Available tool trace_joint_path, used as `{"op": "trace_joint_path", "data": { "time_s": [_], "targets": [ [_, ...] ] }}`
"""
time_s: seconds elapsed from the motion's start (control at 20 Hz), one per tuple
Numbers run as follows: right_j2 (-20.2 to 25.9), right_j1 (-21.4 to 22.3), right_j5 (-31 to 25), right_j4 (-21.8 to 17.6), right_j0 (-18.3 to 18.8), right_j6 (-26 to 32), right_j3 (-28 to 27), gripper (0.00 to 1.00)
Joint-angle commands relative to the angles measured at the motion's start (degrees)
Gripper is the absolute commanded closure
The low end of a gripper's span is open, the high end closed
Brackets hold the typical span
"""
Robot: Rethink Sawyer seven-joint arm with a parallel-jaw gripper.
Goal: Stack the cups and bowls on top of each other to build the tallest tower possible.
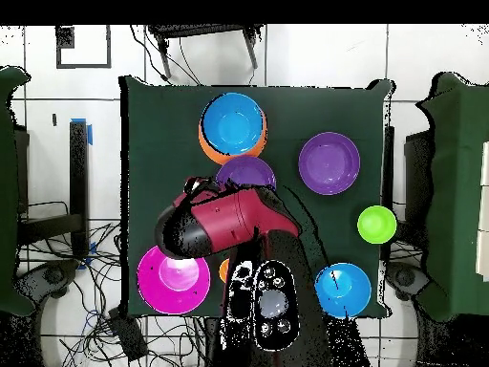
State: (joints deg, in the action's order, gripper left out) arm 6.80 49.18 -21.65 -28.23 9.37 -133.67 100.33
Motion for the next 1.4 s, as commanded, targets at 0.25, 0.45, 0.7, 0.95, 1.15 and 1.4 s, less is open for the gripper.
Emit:
{"op": "trace_joint_path", "data": {
  "time_s": [0.25, 0.45, 0.7, 0.95, 1.15, 1.4],
  "targets": [
    [2.39, -6.64, -6.54, -2.61, 0.74, 3.92, -0.33, 0.00],
    [-1.82, -12.49, -3.67, -5.92, -3.02, 0.17, -4.55, 0.00],
    [-2.89, -17.09, -2.16, -6.47, -3.38, 0.66, -6.20, 0.00],
    [-1.95, -19.95, -2.09, -5.71, -2.93, 2.38, -6.52, 0.00],
    [-2.56, -22.05, -1.75, -6.42, -3.33, 2.88, -8.38, 0.00],
    [-1.43, -26.79, 0.33, -6.77, -1.83, 3.49, -9.54, 0.00]
  ]
}}
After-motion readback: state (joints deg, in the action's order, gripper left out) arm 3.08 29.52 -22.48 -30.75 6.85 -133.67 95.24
